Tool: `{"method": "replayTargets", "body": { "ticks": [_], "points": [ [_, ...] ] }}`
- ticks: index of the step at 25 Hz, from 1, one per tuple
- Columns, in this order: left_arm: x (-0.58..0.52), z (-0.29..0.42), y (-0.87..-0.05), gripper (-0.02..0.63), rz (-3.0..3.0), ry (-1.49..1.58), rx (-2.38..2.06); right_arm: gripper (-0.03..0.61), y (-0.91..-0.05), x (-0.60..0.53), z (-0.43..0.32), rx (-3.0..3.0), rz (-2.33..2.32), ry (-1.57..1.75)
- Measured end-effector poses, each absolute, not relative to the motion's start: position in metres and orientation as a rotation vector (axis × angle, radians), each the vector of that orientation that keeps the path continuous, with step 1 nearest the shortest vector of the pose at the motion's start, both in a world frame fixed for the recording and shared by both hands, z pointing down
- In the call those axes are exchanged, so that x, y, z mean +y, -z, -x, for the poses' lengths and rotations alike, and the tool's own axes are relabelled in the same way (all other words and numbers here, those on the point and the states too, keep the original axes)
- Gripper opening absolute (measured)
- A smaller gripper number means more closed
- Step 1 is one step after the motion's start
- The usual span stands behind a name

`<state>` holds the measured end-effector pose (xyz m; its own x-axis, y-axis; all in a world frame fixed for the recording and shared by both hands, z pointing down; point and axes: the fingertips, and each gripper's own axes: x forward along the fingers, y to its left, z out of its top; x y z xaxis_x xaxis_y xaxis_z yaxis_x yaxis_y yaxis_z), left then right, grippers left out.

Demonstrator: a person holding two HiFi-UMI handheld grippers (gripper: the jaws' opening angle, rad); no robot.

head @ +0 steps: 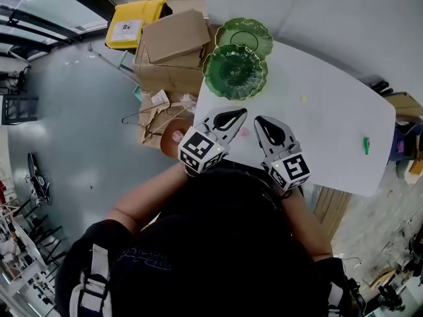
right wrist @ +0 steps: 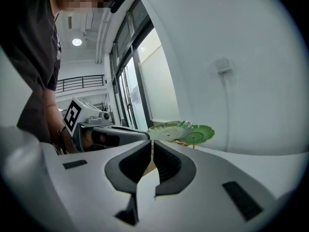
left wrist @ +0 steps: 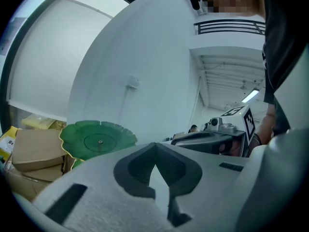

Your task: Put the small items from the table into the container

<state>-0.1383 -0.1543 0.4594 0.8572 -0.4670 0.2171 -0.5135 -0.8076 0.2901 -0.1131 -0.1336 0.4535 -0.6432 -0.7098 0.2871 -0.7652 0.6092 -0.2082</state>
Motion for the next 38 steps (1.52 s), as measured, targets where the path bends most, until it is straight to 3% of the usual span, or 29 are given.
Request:
{"method": "replayTargets", "body": {
  "ticks": [9, 12, 18, 29, 38],
  "points": [
    [-0.134, 0.132, -0.583, 0.005, -2.649, -0.488, -0.62, 0.021, -0.582, -0.114, 0.113, -2.504, -1.02, -0.59],
    [-0.122, 0.133, -0.616, 0.005, -2.61, -0.561, -0.59, 0.076, -0.611, -0.1, 0.116, -2.471, -0.957, -0.613],
    [-0.115, 0.141, -0.662, 0.005, -2.513, -0.645, -0.62, 0.107, -0.656, -0.086, 0.123, -2.378, -0.88, -0.6],
    [-0.119, 0.15, -0.66, 0.005, -2.501, -0.634, -0.655, 0.123, -0.696, -0.083, 0.129, -2.234, -0.833, -0.486],
    [-0.119, 0.162, -0.649, 0.005, -2.523, -0.611, -0.672, 0.097, -0.699, -0.077, 0.129, -2.23, -0.831, -0.485]
  ]
}}
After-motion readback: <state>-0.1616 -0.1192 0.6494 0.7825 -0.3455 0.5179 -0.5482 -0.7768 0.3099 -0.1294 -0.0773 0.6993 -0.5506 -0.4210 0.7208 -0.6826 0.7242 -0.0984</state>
